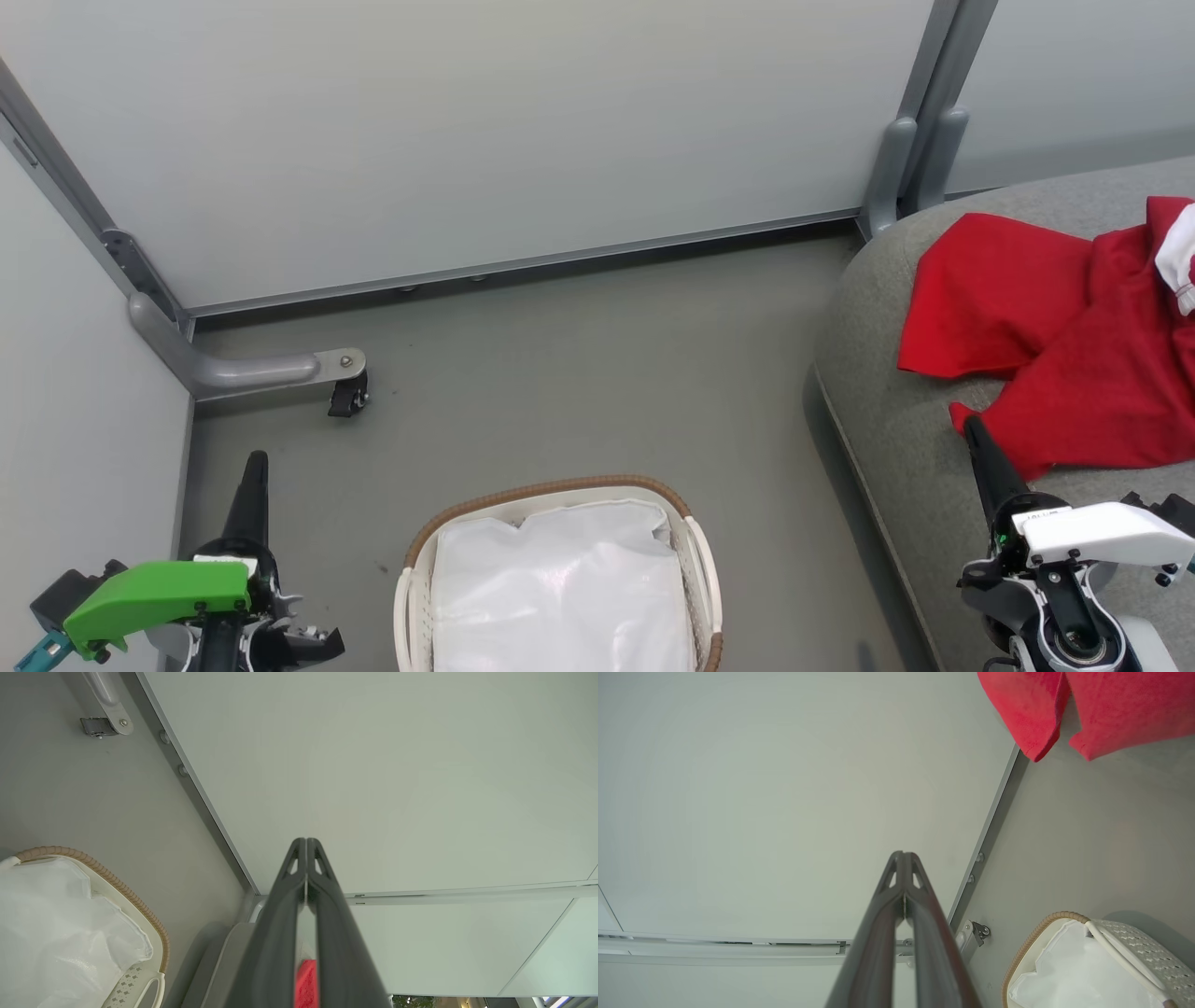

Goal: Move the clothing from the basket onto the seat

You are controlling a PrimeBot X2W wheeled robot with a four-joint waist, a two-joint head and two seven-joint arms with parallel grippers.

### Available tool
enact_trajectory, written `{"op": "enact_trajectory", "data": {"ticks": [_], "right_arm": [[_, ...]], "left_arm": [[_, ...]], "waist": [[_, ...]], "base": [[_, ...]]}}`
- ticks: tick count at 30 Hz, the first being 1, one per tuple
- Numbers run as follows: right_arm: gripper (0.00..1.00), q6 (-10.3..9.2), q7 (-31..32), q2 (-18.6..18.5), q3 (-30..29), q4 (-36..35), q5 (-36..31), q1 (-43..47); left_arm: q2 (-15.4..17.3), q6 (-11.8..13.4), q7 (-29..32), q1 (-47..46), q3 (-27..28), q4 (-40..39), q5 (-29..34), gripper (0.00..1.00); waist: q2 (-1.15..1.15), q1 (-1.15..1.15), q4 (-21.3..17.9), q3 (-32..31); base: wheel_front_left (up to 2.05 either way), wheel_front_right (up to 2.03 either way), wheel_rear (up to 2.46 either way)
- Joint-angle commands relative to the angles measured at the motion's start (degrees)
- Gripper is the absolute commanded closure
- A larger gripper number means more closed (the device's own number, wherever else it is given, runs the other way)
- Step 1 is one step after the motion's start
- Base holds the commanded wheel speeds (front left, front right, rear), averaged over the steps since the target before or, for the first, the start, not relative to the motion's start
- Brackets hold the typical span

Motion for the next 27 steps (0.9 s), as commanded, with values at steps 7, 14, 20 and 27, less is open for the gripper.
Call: {"op": "enact_trajectory", "data": {"ticks": [7,14,20,27], "right_arm": [[1.0,-0.01,1.1,-0.3,-0.6,-1.0,3.8,0.9],[1.0,-0.01,1.8,-0.3,-0.9,-1.4,6.6,1.2],[1.0,-0.02,2.4,-0.3,-1.2,-1.8,9.0,1.4],[1.0,-0.02,2.7,-0.3,-1.3,-1.9,9.8,1.5]], "left_arm": [[0.4,-0.6,1.1,-1.2,0.6,-0.7,-3.6,1.0],[0.4,-0.8,1.8,-1.4,0.8,-0.9,-6.2,1.0],[0.4,-1.0,2.4,-1.5,1.0,-1.0,-8.5,1.0],[0.4,-1.1,2.7,-1.4,1.0,-1.0,-9.2,1.0]], "waist": [[0.0,0.0,0.2,-0.3],[0.0,0.0,0.4,-0.6],[0.0,0.0,0.5,-0.9],[0.0,0.0,0.6,-1.0]], "base": [[0.0,0.0,0.0],[0.0,0.0,0.0],[0.0,0.0,0.0],[0.0,0.0,0.0]]}}
